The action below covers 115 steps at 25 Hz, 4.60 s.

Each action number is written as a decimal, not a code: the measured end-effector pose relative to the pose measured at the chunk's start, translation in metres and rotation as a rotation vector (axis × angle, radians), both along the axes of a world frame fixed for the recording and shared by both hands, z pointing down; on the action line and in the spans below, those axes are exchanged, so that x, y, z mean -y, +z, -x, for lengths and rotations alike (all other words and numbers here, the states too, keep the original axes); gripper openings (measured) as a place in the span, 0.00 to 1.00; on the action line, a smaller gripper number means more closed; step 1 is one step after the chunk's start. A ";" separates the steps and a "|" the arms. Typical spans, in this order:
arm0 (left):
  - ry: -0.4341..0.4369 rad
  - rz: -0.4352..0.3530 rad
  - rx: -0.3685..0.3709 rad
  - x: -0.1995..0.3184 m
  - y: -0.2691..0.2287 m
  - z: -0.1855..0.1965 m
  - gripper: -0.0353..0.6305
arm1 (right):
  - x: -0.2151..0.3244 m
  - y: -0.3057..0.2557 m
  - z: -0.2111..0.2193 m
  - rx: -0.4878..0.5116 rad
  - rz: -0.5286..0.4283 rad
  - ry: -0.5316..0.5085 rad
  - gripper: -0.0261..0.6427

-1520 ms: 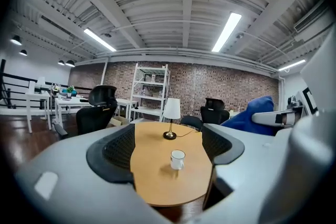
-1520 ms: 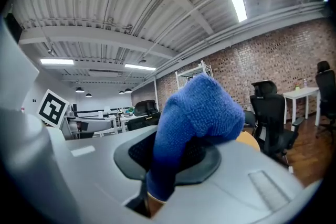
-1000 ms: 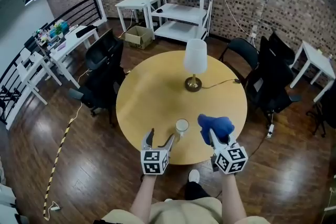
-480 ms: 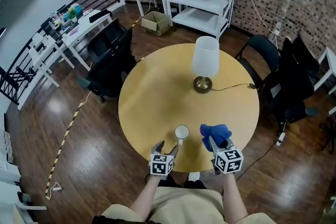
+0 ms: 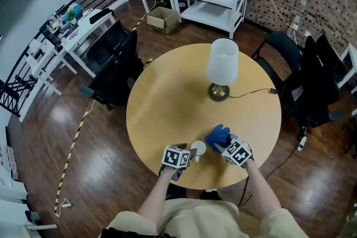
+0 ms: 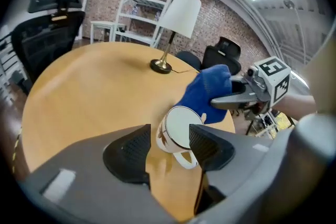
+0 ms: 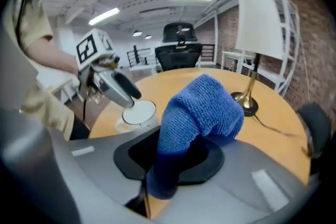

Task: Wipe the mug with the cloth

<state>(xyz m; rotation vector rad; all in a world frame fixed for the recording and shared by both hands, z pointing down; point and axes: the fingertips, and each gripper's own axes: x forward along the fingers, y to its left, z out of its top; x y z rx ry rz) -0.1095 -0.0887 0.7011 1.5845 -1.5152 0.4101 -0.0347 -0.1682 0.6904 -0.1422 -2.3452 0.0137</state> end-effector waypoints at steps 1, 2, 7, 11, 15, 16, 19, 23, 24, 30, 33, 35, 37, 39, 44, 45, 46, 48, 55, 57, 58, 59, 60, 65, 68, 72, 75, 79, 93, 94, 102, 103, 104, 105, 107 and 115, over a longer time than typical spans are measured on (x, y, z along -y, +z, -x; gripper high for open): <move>0.046 0.026 -0.008 0.004 0.004 -0.003 0.39 | 0.000 0.009 0.005 -0.050 -0.054 -0.069 0.14; 0.084 0.046 -0.005 0.009 0.007 -0.005 0.39 | -0.001 0.018 0.009 -0.092 -0.095 -0.136 0.14; 0.179 0.121 0.037 0.022 0.018 -0.005 0.21 | -0.012 0.039 0.028 -0.178 -0.083 -0.402 0.14; 0.203 0.129 0.047 0.026 0.022 -0.005 0.15 | -0.026 0.045 0.035 -0.208 -0.026 -0.600 0.14; 0.195 0.135 0.104 0.027 0.027 -0.003 0.12 | -0.035 0.045 0.036 -0.273 0.082 -0.754 0.14; 0.198 0.133 0.136 0.028 0.027 -0.002 0.12 | -0.036 0.044 0.035 -0.286 0.098 -0.783 0.14; 0.187 0.108 0.232 0.036 0.017 0.004 0.11 | -0.036 0.046 0.035 -0.295 0.091 -0.831 0.14; 0.143 0.125 0.242 0.036 0.018 0.005 0.12 | -0.039 0.045 0.032 -0.266 0.041 -0.818 0.14; 0.129 0.129 0.235 0.036 0.017 0.005 0.12 | -0.040 0.045 0.029 -0.256 0.033 -0.806 0.14; 0.037 0.140 0.194 0.031 0.021 0.007 0.12 | -0.048 0.046 0.012 -0.209 -0.037 -0.719 0.14; -0.015 0.172 0.165 0.023 0.024 0.009 0.12 | -0.055 0.046 0.003 -0.192 -0.056 -0.663 0.14; -0.044 0.171 0.137 0.023 0.024 0.007 0.13 | -0.060 0.046 -0.002 -0.182 -0.067 -0.627 0.14; -0.070 0.160 0.097 0.025 0.023 0.003 0.13 | -0.067 0.047 -0.007 -0.173 -0.069 -0.594 0.14; -0.091 0.159 0.074 0.024 0.023 0.002 0.13 | -0.075 0.048 -0.011 -0.165 -0.072 -0.567 0.14; -0.135 0.165 0.050 0.021 0.022 0.003 0.14 | -0.094 0.051 -0.016 -0.151 -0.077 -0.522 0.14; -0.146 0.165 0.046 0.020 0.023 0.003 0.14 | -0.099 0.052 -0.017 -0.148 -0.075 -0.519 0.14; -0.158 0.165 0.041 0.020 0.023 0.004 0.14 | -0.104 0.053 -0.017 -0.144 -0.071 -0.517 0.14; -0.177 0.161 0.030 0.019 0.023 0.005 0.14 | -0.115 0.054 -0.016 -0.139 -0.068 -0.512 0.14; -0.232 0.159 -0.002 0.015 0.022 0.009 0.14 | -0.135 0.054 -0.009 -0.134 -0.064 -0.502 0.14; -0.251 0.156 -0.009 0.014 0.022 0.012 0.14 | -0.143 0.055 -0.006 -0.135 -0.067 -0.518 0.14; -0.253 0.156 -0.008 0.013 0.022 0.013 0.14 | -0.146 0.055 -0.004 -0.134 -0.066 -0.521 0.14; -0.249 0.157 -0.002 0.012 0.022 0.014 0.14 | -0.150 0.055 -0.002 -0.132 -0.062 -0.521 0.14; -0.238 0.158 0.007 0.011 0.022 0.015 0.14 | -0.153 0.055 -0.001 -0.129 -0.056 -0.519 0.14; -0.067 0.141 0.087 0.014 0.022 0.012 0.13 | -0.158 0.055 -0.003 -0.104 -0.018 -0.478 0.14; -0.037 0.103 0.063 0.013 0.020 0.010 0.13 | -0.140 0.050 -0.023 -0.088 0.012 -0.384 0.14; -0.075 0.009 0.023 -0.001 0.000 0.015 0.30 | -0.108 0.042 -0.062 -0.082 0.059 -0.229 0.14; -0.081 -0.015 0.008 -0.028 -0.009 0.018 0.49 | -0.081 0.038 -0.084 -0.077 0.120 -0.092 0.14; 0.008 -0.045 0.020 -0.060 0.000 -0.005 0.48 | -0.037 0.025 -0.089 -0.055 0.169 0.049 0.15; 0.122 -0.072 0.233 -0.028 0.030 -0.041 0.15 | -0.008 -0.071 0.096 -0.046 0.221 -0.071 0.15; 0.117 -0.075 0.242 -0.027 0.030 -0.038 0.15 | -0.010 -0.070 0.111 -0.083 0.219 -0.095 0.15; 0.078 -0.093 0.307 -0.026 0.026 -0.013 0.17 | -0.084 -0.003 0.168 -0.609 0.287 -0.369 0.15; 0.087 -0.094 0.316 -0.026 0.026 -0.010 0.16 | -0.093 0.009 0.165 -0.699 0.287 -0.395 0.15; 0.093 -0.095 0.323 -0.025 0.026 -0.007 0.16 | -0.100 0.021 0.160 -0.781 0.276 -0.420 0.15; 0.095 -0.094 0.327 -0.025 0.027 -0.004 0.16 | -0.105 0.031 0.155 -0.852 0.258 -0.441 0.15; 0.098 -0.091 0.333 -0.025 0.027 0.001 0.16 | -0.111 0.047 0.144 -0.957 0.225 -0.473 0.15; 0.125 -0.084 0.328 -0.027 0.025 0.003 0.16 | -0.116 0.062 0.130 -1.063 0.060 -0.591 0.15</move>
